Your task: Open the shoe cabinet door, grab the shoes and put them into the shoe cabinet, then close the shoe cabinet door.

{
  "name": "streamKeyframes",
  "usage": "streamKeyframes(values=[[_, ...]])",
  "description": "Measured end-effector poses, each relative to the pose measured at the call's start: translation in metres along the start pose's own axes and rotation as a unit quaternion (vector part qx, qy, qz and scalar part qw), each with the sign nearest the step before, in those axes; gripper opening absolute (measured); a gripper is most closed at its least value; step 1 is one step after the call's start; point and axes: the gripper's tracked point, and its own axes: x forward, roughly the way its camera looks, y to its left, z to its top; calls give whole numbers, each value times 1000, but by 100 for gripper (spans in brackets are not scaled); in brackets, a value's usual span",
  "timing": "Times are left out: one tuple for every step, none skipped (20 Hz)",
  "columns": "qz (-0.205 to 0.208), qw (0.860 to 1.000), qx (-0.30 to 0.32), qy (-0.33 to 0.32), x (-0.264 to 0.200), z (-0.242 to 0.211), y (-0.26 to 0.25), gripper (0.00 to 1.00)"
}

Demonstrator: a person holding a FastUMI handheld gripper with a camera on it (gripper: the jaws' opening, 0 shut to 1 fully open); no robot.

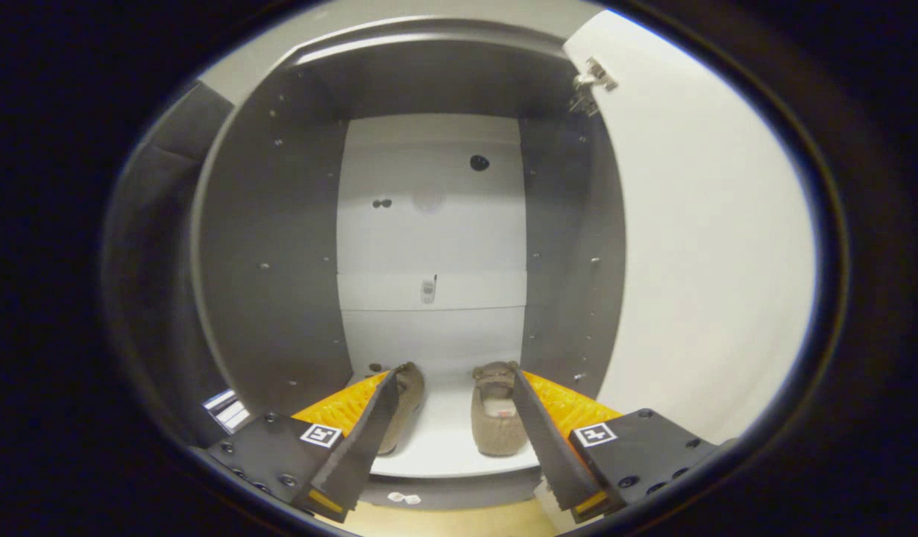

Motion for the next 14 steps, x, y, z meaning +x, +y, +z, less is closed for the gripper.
streamKeyframes(values=[[-6, 1000, 1, -4, -17, 1, -1, 97], [-14, 1000, 2, -7, -36, 1, -4, 97], [-21, 1000, 5, -9, -54, 0, -6, 97], [-28, 1000, 7, -8, -72, -2, -9, 97], [-38, 999, 9, -8, -89, -4, -14, 97], [-48, 999, 10, -7, -110, -5, -18, 97], [-52, 999, 12, -6, -125, -8, -20, 97], [-56, 998, 10, -4, -142, -9, -22, 97], [-61, 998, 9, -1, -159, -11, -25, 97], [-68, 998, 8, 0, -176, -11, -30, 97], [-75, 997, 10, 0, -191, -10, -36, 97], [-79, 997, 15, -3, -206, -7, -41, 97], [-86, 996, 20, -4, -214, -8, -48, 97], [-93, 995, 23, -5, -228, -6, -57, 97]])
